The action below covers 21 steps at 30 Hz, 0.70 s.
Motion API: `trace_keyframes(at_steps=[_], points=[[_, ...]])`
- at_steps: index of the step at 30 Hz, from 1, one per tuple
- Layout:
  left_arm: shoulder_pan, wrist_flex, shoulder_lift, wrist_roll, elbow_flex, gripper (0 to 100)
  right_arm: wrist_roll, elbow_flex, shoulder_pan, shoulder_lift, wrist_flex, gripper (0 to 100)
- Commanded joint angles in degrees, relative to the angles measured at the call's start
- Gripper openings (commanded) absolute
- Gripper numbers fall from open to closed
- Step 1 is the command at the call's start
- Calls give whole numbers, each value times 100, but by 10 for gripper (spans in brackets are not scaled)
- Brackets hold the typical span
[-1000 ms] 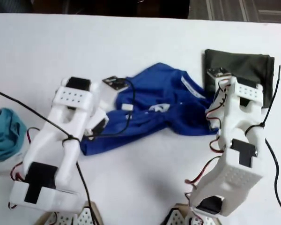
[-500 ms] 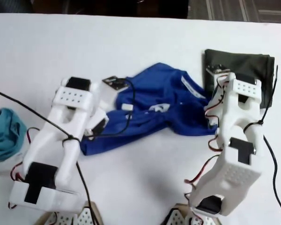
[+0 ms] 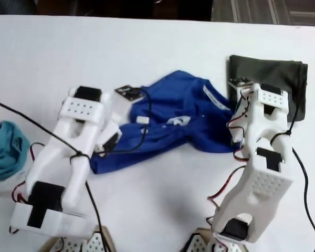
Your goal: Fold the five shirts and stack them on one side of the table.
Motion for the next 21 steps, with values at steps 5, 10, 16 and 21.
trace_keyframes(at_steps=[5, 10, 16, 21], points=[[-62, 79, -62, 35, -75, 28, -9, -26, -163, 136, -84, 35], [-62, 193, -70, 44, -84, 28, 0, -9, -110, -277, -75, 19], [-62, 536, -79, -18, -171, 28, 0, 220, -22, -1560, -84, 19], [-62, 985, -88, -149, -1200, 27, 9, 721, 92, -2958, -338, 19]])
